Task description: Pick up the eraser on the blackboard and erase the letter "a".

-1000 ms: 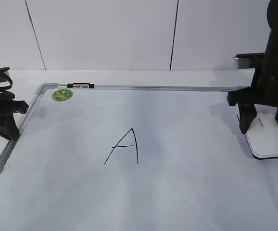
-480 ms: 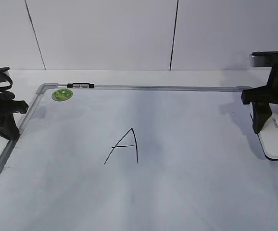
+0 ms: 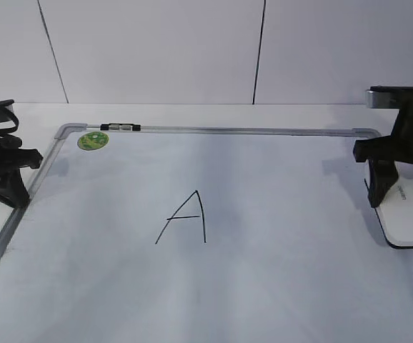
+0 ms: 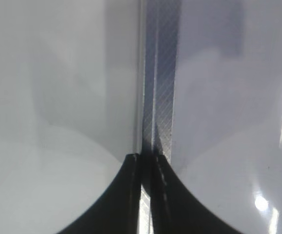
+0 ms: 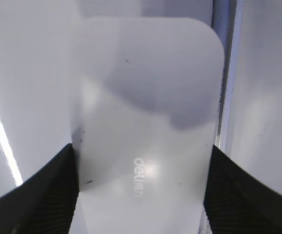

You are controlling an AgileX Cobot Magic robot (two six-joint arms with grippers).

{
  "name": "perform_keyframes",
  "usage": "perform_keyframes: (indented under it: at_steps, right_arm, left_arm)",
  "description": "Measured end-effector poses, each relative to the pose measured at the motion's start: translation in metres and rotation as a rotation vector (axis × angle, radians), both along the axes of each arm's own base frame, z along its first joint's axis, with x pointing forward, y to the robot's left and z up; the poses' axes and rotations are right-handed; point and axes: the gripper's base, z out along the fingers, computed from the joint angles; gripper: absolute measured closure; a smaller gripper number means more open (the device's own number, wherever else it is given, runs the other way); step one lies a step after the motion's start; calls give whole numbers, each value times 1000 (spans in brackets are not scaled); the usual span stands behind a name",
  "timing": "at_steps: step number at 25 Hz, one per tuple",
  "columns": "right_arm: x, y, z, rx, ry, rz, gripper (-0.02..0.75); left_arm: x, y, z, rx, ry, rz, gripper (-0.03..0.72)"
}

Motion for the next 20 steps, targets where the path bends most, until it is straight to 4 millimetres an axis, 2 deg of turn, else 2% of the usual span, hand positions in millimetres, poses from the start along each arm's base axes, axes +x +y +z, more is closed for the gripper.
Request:
perform_keyframes:
  at_steps: [8,20]
  right_arm:
    - [1,-9,-2,2,6,-25,212]
    - [7,-9,-25,-7,69,-5,212]
  left_arm:
    - [0,0,0,-1,0,1,673]
    - [0,0,0,-2,0,1,673]
